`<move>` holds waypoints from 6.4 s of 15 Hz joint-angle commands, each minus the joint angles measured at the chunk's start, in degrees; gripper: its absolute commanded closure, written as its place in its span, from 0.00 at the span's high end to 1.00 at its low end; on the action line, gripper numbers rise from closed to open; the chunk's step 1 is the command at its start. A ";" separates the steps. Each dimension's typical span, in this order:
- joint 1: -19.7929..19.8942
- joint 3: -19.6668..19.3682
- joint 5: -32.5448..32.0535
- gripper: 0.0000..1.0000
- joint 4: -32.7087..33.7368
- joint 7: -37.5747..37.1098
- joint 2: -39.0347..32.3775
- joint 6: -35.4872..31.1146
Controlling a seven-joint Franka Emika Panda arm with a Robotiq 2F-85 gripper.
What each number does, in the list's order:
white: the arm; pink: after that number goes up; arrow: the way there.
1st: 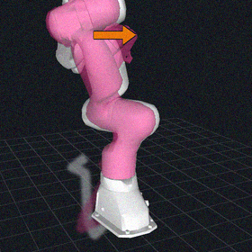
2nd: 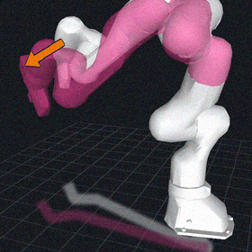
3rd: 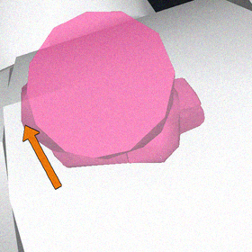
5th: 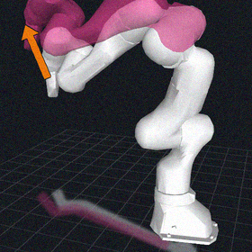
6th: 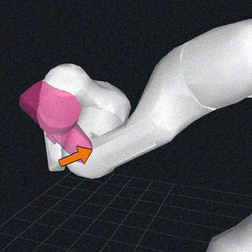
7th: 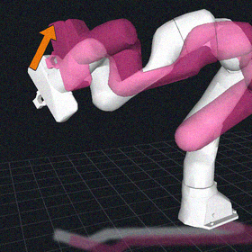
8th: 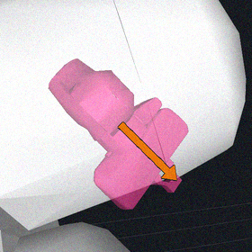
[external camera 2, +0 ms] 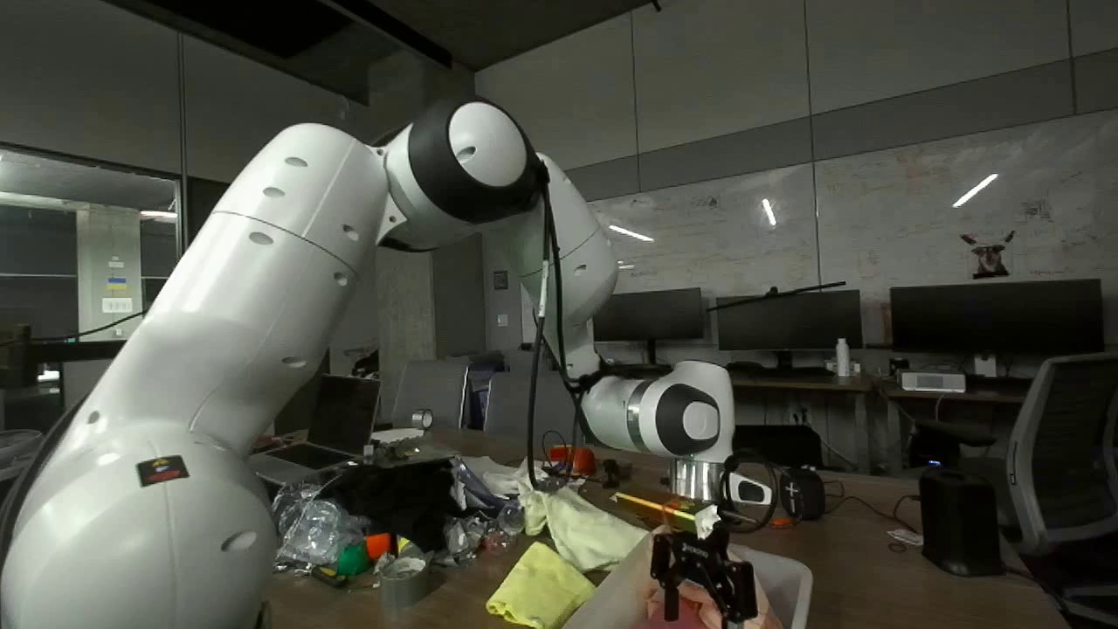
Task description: Remove all the clothes from the bowl and put them on the table
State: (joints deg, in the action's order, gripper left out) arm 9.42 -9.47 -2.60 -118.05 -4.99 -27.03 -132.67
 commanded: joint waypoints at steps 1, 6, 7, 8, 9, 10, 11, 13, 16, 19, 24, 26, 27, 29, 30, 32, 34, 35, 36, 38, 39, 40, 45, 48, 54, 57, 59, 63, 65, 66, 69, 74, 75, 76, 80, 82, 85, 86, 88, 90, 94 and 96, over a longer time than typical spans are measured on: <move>0.33 -0.28 1.53 1.00 5.46 -2.19 -4.56 5.18; 0.97 -0.34 2.87 1.00 10.33 -4.85 -9.54 10.52; 1.13 -0.32 3.27 1.00 11.24 -5.12 -10.38 11.27; 1.28 -0.31 3.67 1.00 12.06 -5.36 -11.11 11.87; 1.40 -0.31 3.93 1.00 12.72 -5.59 -11.55 12.59; 1.48 -0.35 4.18 1.00 13.46 -6.02 -12.14 13.27; 1.56 -0.35 4.41 1.00 14.10 -6.29 -12.61 13.50; 1.63 -0.36 4.85 1.00 15.13 -6.78 -13.16 14.13; 1.78 -0.19 5.53 0.65 16.12 -6.94 -13.55 13.94; 1.83 -0.09 5.98 0.42 16.72 -6.99 -13.59 14.06; 2.14 0.18 7.18 0.10 16.81 -6.51 -12.63 13.55; 2.20 0.24 7.82 0.07 16.28 -6.23 -11.57 12.84; 2.24 0.28 8.09 0.05 16.05 -6.02 -11.00 12.48; 2.38 0.46 8.59 0.10 14.63 -5.21 -8.39 11.14; 2.53 0.62 9.03 0.11 13.85 -4.66 -6.77 10.35; 2.84 1.00 10.21 0.11 11.48 -3.00 -2.53 7.90; 2.94 1.23 11.36 0.10 8.87 -1.13 2.10 4.53; 3.02 1.32 11.89 0.10 7.69 -0.10 4.32 2.90; 2.94 1.38 12.37 0.10 6.16 1.00 6.77 0.95; 3.08 1.66 13.85 0.10 3.49 3.50 11.44 -2.07; 3.00 1.71 14.51 0.11 1.89 4.71 13.96 -3.75; 3.05 1.86 15.79 0.10 0.44 6.17 16.48 -5.20; 2.19 1.52 20.32 0.10 -5.81 12.68 27.91 -9.13; 1.01 1.00 22.01 0.10 -8.23 15.43 33.07 -9.70; -3.46 2.86 18.05 0.10 -12.83 16.55 38.12 -9.47; -6.82 6.38 13.43 0.10 -16.10 16.15 38.93 -9.85; -9.07 9.01 9.94 0.10 -17.75 15.56 38.61 -10.27; -13.16 13.58 3.87 0.10 -20.93 15.05 38.13 -12.01; -15.03 15.26 2.10 0.10 -22.20 15.50 38.31 -12.24; -15.87 16.02 1.40 0.10 -22.62 15.50 38.24 -12.45; -18.47 18.05 0.26 0.10 -23.58 16.11 37.92 -12.15; -20.68 20.05 -0.66 0.10 -22.44 15.60 35.79 -11.20; -20.60 20.00 -0.81 0.20 -22.08 15.60 35.39 -11.18; -20.38 19.78 -1.08 0.36 -21.84 15.73 34.91 -11.43; -19.12 17.89 -0.72 0.66 -22.10 17.53 34.55 -12.62; -17.73 16.07 -0.67 0.81 -22.64 18.95 34.80 -13.77; -14.53 12.25 -0.23 1.00 -22.74 20.72 34.85 -15.71; -13.45 10.90 0.29 1.00 -22.36 21.27 34.54 -16.23; -11.05 8.08 0.72 1.00 -20.97 22.30 34.12 -16.86; -8.96 5.96 0.35 1.00 -18.72 22.32 32.81 -17.00; -6.57 3.46 1.50 1.00 -12.42 22.70 28.56 -15.06; -5.94 3.14 2.52 1.00 -9.20 23.26 25.53 -14.82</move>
State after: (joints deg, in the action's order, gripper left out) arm 2.85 -6.06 -1.88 -133.45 17.08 3.75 -148.37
